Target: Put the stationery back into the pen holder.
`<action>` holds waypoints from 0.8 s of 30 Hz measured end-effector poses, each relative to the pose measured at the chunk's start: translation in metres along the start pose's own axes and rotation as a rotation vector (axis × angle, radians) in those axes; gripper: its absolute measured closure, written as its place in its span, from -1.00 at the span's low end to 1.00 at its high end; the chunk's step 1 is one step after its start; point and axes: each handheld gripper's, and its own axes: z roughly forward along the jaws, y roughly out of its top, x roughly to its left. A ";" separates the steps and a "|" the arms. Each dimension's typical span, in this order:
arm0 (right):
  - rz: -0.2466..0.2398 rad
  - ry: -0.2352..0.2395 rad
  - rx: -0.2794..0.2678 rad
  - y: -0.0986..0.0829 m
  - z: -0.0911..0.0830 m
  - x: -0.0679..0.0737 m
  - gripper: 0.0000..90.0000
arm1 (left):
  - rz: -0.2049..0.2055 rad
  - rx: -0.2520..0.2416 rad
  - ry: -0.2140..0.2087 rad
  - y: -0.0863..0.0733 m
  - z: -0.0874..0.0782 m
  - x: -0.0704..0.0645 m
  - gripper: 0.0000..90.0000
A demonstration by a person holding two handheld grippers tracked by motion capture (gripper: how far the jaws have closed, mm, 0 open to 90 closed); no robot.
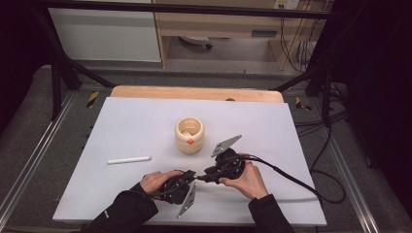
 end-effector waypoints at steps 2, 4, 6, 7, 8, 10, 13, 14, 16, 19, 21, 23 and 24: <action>0.019 -0.017 -0.051 -0.003 -0.009 -0.003 0.38 | -0.015 0.003 -0.002 -0.002 0.000 0.001 0.75; 0.024 -0.048 -0.093 -0.006 -0.017 -0.006 0.26 | -0.030 0.008 -0.007 -0.003 0.000 0.002 0.75; 0.021 -0.093 -0.128 -0.010 -0.024 -0.009 0.11 | -0.051 0.009 -0.009 -0.004 0.000 0.002 0.74; 0.024 -0.114 -0.142 -0.012 -0.027 -0.011 0.06 | -0.059 0.011 -0.010 -0.004 0.000 0.003 0.75; 0.035 -0.131 -0.154 -0.014 -0.030 -0.013 -0.03 | -0.072 0.012 -0.014 -0.005 0.000 0.003 0.75; 0.057 -0.160 -0.182 -0.020 -0.034 -0.018 -0.12 | -0.099 0.014 -0.023 -0.006 -0.001 0.004 0.75; 0.100 -0.197 -0.210 -0.032 -0.038 -0.025 -0.30 | -0.147 0.017 -0.035 -0.009 -0.001 0.006 0.75; 0.109 -0.206 -0.213 -0.035 -0.039 -0.028 -0.35 | -0.170 0.016 -0.041 -0.010 -0.002 0.007 0.75; 0.124 -0.231 -0.220 -0.044 -0.041 -0.033 -0.48 | -0.204 0.021 -0.048 -0.012 -0.002 0.009 0.75; 0.145 -0.278 -0.208 -0.055 -0.042 -0.041 -0.69 | -0.263 0.009 -0.054 -0.013 -0.003 0.013 0.75; 0.159 -0.303 -0.211 -0.063 -0.043 -0.045 -0.76 | -0.311 -0.004 -0.061 -0.014 -0.004 0.015 0.75; 0.161 -0.326 -0.220 -0.071 -0.043 -0.047 -0.80 | -0.371 -0.023 -0.068 -0.016 -0.005 0.018 0.75; 0.165 -0.339 -0.227 -0.075 -0.043 -0.048 -0.82 | -0.398 -0.026 -0.069 -0.016 -0.005 0.019 0.75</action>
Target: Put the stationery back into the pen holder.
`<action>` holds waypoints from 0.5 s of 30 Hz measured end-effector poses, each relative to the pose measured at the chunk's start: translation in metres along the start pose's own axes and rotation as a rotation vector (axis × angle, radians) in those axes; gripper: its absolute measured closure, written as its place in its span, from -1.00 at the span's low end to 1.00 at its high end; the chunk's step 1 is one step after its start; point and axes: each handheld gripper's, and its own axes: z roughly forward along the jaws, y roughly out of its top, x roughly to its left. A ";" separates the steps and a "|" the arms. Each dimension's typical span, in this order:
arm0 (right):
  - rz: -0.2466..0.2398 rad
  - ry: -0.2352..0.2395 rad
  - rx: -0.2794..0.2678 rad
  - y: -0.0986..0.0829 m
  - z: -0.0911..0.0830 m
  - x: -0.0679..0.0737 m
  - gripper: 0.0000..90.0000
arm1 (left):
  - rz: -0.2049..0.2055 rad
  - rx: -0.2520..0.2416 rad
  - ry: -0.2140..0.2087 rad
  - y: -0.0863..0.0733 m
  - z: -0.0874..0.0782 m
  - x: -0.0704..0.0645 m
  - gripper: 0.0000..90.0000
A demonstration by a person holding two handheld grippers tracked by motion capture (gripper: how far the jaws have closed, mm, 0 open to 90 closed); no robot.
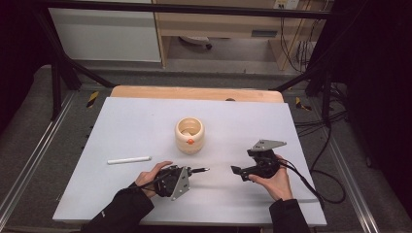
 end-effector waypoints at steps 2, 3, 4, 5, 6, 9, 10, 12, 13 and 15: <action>0.010 -0.017 -0.010 -0.006 -0.001 -0.004 -0.87 | -0.050 -0.004 -0.009 0.000 -0.001 0.004 0.75; 0.019 -0.021 -0.010 -0.008 -0.002 -0.005 -0.88 | -0.073 -0.008 -0.011 0.000 -0.001 0.005 0.75; 0.018 -0.030 -0.015 -0.011 -0.002 -0.006 -0.90 | -0.100 -0.011 -0.014 0.000 -0.002 0.007 0.75; 0.014 -0.035 -0.017 -0.013 -0.003 -0.007 -0.90 | -0.126 -0.015 -0.017 0.000 -0.002 0.009 0.75; 0.017 -0.039 -0.014 -0.015 -0.003 -0.008 -0.91 | -0.154 -0.017 -0.021 -0.001 -0.002 0.010 0.75; 0.022 -0.045 -0.002 -0.022 -0.004 -0.010 -0.95 | -0.236 -0.020 -0.032 -0.002 -0.003 0.016 0.75; 0.015 -0.052 -0.003 -0.024 -0.004 -0.012 -0.96 | -0.258 -0.018 -0.031 -0.003 -0.003 0.017 0.75; 0.034 -0.052 0.006 -0.029 -0.005 -0.014 -0.96 | -0.306 -0.018 -0.035 -0.004 -0.004 0.021 0.75; 0.041 -0.055 0.012 -0.031 -0.006 -0.016 -0.97 | -0.325 -0.015 -0.034 -0.004 -0.004 0.023 0.75; 0.055 -0.054 0.015 -0.035 -0.007 -0.019 -0.98 | -0.368 -0.012 -0.035 -0.005 -0.004 0.026 0.75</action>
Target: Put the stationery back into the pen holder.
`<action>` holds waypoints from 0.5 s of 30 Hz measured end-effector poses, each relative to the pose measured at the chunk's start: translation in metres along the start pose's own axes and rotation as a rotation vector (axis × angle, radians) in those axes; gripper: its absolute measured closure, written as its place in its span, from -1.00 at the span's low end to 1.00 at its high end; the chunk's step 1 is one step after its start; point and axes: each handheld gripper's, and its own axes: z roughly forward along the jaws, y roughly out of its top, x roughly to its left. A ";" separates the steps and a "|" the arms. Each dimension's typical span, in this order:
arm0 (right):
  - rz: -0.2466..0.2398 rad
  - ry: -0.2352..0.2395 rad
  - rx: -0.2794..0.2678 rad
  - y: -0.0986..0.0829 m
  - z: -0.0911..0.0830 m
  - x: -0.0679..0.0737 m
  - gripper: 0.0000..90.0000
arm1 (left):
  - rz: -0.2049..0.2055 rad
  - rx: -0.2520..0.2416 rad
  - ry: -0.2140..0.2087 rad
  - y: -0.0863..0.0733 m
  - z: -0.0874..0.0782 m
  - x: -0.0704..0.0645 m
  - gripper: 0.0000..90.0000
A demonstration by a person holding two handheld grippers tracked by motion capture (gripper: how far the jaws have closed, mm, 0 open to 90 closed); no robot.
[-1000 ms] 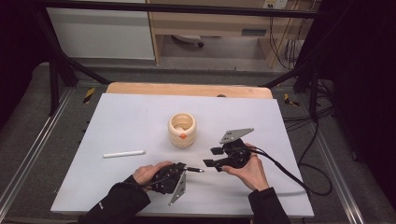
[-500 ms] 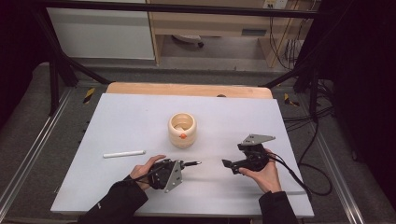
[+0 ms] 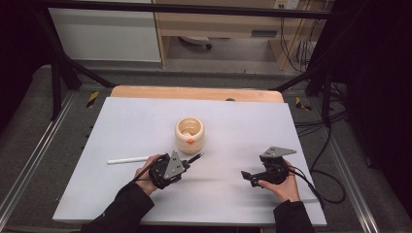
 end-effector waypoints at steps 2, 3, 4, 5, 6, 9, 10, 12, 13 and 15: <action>-0.010 0.013 -0.004 -0.003 -0.002 -0.002 -0.98 | -0.033 0.001 0.000 0.000 0.000 0.003 0.75; -0.004 0.012 -0.005 -0.004 -0.002 -0.002 -0.98 | -0.057 -0.001 -0.003 0.000 -0.001 0.004 0.75; -0.010 0.012 -0.007 -0.005 -0.003 -0.004 -0.98 | -0.078 -0.003 -0.002 0.001 -0.001 0.005 0.75; -0.011 0.015 -0.009 -0.007 -0.005 -0.004 -0.98 | -0.101 -0.009 -0.004 0.001 -0.001 0.007 0.75; -0.010 0.016 -0.010 -0.008 -0.005 -0.005 -0.99 | -0.125 -0.010 -0.006 0.001 -0.002 0.008 0.75; -0.018 0.015 -0.012 -0.012 -0.008 -0.008 -0.99 | -0.183 -0.021 -0.009 0.003 -0.004 0.012 0.75; -0.018 0.017 -0.013 -0.013 -0.009 -0.009 -0.98 | -0.200 -0.025 -0.011 0.003 -0.004 0.013 0.75; -0.013 0.024 -0.015 -0.015 -0.010 -0.010 -0.99 | -0.237 -0.034 -0.018 0.005 -0.005 0.015 0.75; -0.018 0.025 -0.014 -0.015 -0.010 -0.011 -0.99 | -0.256 -0.041 -0.020 0.006 -0.006 0.017 0.75; -0.011 0.023 -0.012 -0.017 -0.011 -0.012 -0.99 | -0.295 -0.059 -0.023 0.009 -0.008 0.020 0.75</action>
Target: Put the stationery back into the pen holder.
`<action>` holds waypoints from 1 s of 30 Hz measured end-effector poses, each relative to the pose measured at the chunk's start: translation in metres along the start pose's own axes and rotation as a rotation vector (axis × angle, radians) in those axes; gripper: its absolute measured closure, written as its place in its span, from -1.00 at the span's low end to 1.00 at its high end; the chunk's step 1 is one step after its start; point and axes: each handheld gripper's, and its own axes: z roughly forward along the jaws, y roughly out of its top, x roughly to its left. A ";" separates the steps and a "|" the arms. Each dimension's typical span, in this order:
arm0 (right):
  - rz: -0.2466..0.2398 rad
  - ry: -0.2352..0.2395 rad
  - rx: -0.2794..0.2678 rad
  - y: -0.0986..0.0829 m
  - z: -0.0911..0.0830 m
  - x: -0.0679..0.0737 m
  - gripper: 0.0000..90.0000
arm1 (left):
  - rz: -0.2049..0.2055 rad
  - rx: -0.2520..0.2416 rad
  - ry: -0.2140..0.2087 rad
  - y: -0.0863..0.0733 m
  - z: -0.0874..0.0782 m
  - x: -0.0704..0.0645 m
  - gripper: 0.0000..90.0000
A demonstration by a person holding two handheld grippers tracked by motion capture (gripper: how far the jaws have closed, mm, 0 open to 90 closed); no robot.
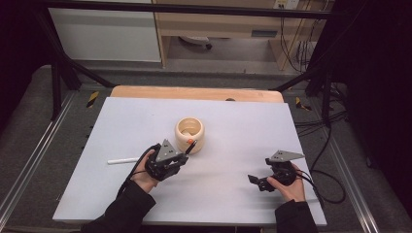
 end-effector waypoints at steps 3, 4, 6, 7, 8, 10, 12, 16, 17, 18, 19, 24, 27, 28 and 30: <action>0.001 -0.002 0.009 -0.003 0.001 -0.002 -0.99 | -0.037 -0.019 0.006 0.005 -0.002 0.004 0.75; -0.007 -0.003 0.014 -0.004 0.001 -0.002 -0.99 | -0.051 -0.025 0.006 0.007 -0.003 0.005 0.75; -0.011 -0.008 0.024 -0.005 0.002 -0.002 -0.99 | -0.077 -0.038 0.010 0.011 -0.005 0.007 0.75; -0.009 -0.009 0.026 -0.005 0.002 -0.002 -0.98 | -0.084 -0.041 0.009 0.014 -0.005 0.009 0.75; -0.010 -0.009 0.026 -0.005 0.002 -0.002 -0.99 | -0.093 -0.046 0.007 0.016 -0.006 0.010 0.75; -0.009 -0.005 0.025 -0.005 0.002 -0.002 -0.99 | -0.113 -0.058 0.014 0.021 -0.006 0.013 0.75; -0.012 -0.004 0.025 -0.005 0.001 -0.002 -0.98 | -0.133 -0.070 0.019 0.026 -0.006 0.015 0.75; -0.008 -0.005 0.029 -0.006 0.002 -0.002 -0.98 | -0.159 -0.081 0.035 0.035 -0.006 0.019 0.75; -0.006 -0.002 0.029 -0.006 0.002 -0.002 -0.98 | -0.164 -0.085 0.037 0.036 -0.005 0.020 0.75; -0.007 -0.003 0.027 -0.006 0.001 -0.002 -0.98 | -0.171 -0.090 0.040 0.038 -0.005 0.022 0.75; -0.007 -0.002 0.027 -0.006 0.001 -0.002 -0.98 | -0.174 -0.093 0.043 0.040 -0.005 0.023 0.75; -0.005 0.004 0.030 -0.006 0.001 -0.002 -0.98 | -0.208 -0.113 0.054 0.049 -0.001 0.031 0.75; -0.004 0.002 0.027 -0.006 0.001 -0.002 -0.98 | -0.222 -0.123 0.057 0.056 0.002 0.035 0.75; -0.004 0.004 0.027 -0.006 0.001 -0.002 -0.98 | -0.225 -0.128 0.059 0.059 0.003 0.036 0.75; -0.005 0.004 0.026 -0.007 0.001 -0.003 -0.99 | -0.232 -0.136 0.064 0.064 0.005 0.038 0.75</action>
